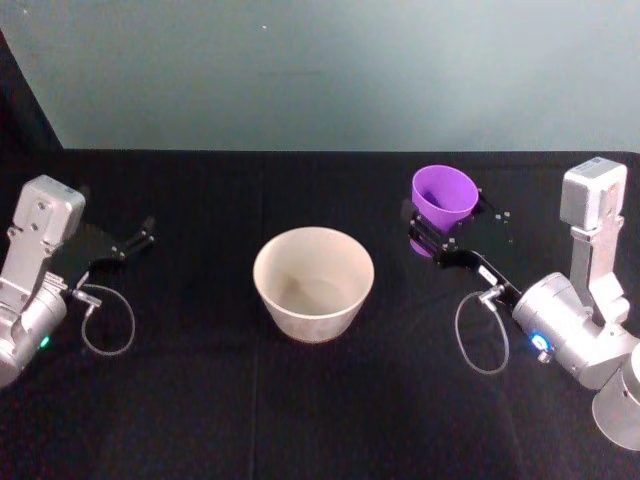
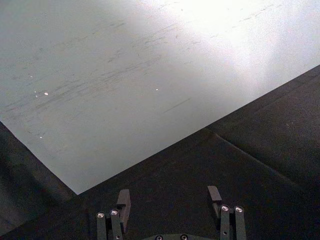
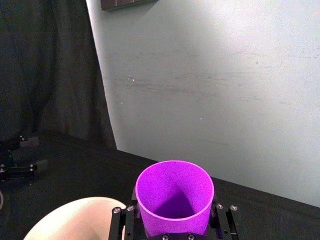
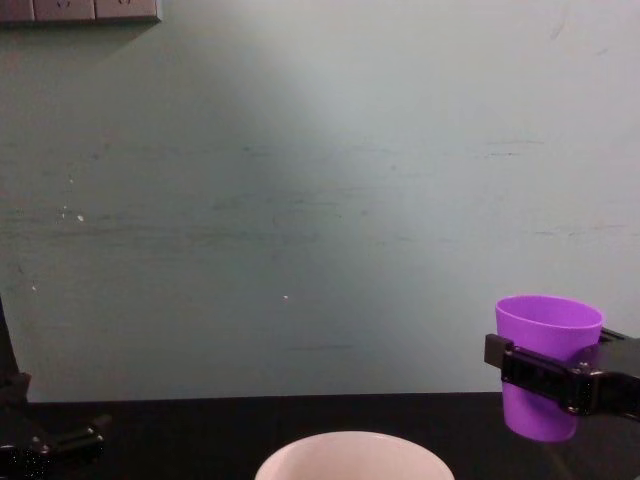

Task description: Pick up the cup and pour the mung beans from the cup into the bowl.

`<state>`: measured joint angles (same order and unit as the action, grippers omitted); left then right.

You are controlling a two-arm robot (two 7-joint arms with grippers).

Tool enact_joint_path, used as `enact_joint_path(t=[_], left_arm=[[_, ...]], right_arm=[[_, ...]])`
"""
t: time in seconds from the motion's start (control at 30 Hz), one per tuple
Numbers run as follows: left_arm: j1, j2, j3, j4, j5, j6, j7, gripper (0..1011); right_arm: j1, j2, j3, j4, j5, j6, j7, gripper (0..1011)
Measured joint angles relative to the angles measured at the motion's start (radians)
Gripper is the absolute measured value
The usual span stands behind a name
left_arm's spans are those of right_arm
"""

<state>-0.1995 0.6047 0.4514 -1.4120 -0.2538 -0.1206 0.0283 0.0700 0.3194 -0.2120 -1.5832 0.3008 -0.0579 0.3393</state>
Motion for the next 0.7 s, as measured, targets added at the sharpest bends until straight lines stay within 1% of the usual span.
enact_joint_path(t=[0.7], left_arm=[[0.0, 0.0, 0.0, 0.0, 0.0, 0.0, 0.0, 1000]], right_arm=[[0.0, 0.0, 0.0, 0.0, 0.0, 0.0, 0.0, 735]])
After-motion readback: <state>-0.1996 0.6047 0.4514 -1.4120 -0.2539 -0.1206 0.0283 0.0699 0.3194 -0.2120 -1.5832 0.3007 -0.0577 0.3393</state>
